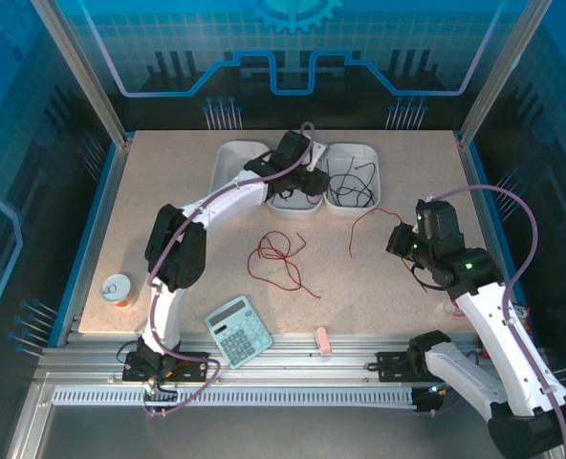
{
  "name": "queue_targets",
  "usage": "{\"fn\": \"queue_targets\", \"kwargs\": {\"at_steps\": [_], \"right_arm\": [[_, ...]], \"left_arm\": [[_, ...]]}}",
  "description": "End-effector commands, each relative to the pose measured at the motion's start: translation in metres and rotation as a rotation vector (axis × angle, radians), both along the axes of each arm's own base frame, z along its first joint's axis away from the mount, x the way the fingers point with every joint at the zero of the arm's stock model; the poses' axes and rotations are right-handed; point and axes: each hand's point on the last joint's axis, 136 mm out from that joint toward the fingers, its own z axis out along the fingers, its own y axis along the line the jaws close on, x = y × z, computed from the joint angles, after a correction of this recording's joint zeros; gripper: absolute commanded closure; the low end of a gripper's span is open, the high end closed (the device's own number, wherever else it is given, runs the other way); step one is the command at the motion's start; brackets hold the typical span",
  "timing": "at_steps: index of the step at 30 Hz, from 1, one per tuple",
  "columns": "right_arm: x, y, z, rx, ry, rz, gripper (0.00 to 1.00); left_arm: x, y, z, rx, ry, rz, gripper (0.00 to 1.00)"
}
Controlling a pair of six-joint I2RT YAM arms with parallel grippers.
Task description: Untangle the cables
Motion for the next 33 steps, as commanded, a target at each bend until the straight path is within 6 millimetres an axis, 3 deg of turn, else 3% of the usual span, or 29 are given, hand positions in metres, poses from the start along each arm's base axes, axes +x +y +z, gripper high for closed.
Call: {"fn": "queue_targets", "kwargs": {"at_steps": [1,11,29,33], "right_arm": [[-0.003,0.001,0.009,-0.006,-0.013,0.011,1.0],[-0.005,0.001,0.008,-0.005,-0.015,0.007,1.0],[-0.004,0.002,0.003,-0.001,-0.011,0.009,1.0],[-0.004,0.003,0.002,0.002,-0.011,0.012,1.0]], "left_arm": [[-0.002,-0.003,-0.018,0.03,0.054,-0.01,0.57],[-0.002,-0.009,-0.043,0.082,0.101,-0.014,0.56],[0.009,-0.011,-0.065,0.128,0.138,0.008,0.57],[0.01,-0.012,-0.067,0.135,0.139,0.008,0.61]]}}
